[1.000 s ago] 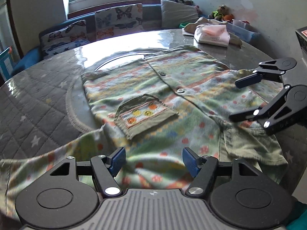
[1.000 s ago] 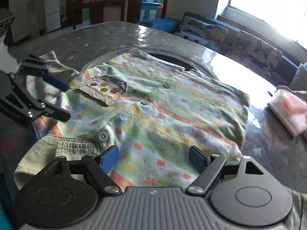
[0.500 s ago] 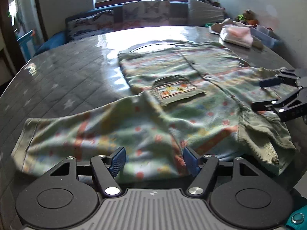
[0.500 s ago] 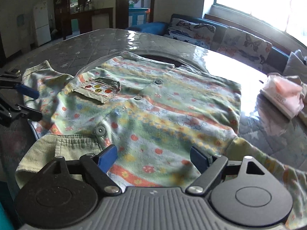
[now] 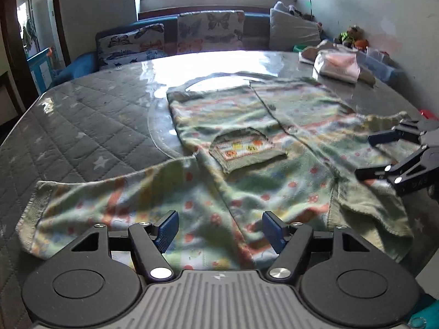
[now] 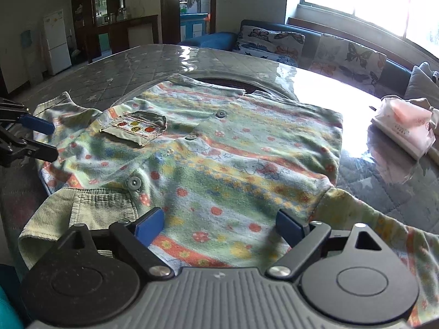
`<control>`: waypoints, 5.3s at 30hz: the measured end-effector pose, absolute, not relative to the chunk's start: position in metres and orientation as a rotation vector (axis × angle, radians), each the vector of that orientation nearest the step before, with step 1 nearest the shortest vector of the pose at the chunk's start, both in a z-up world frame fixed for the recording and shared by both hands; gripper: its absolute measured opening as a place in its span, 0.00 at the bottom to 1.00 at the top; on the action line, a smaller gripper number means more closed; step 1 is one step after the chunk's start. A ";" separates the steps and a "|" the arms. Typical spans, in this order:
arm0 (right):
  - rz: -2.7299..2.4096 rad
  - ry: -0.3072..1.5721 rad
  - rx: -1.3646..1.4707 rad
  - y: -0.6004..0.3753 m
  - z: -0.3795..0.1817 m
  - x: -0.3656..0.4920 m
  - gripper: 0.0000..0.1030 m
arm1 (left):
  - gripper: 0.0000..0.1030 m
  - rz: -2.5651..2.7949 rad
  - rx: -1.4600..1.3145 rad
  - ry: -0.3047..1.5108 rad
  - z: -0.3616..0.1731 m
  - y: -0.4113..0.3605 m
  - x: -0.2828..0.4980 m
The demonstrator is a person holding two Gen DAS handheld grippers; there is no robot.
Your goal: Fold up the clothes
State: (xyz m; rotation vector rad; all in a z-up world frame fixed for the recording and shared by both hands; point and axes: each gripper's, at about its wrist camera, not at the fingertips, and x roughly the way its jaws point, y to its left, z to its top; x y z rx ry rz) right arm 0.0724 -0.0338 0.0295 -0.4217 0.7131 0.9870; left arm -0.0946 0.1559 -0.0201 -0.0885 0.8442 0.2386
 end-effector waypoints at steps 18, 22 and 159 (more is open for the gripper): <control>0.978 0.711 -0.402 -0.037 0.028 0.073 0.91 | 0.72 0.497 -0.170 0.844 -0.025 0.248 -0.143; 0.969 0.702 -0.393 -0.036 0.029 0.075 0.91 | 0.73 0.560 -0.212 0.822 -0.027 0.279 -0.148; 0.269 0.716 -0.002 -0.236 0.026 0.151 0.90 | 1.00 0.012 -0.051 0.916 -0.034 0.045 0.014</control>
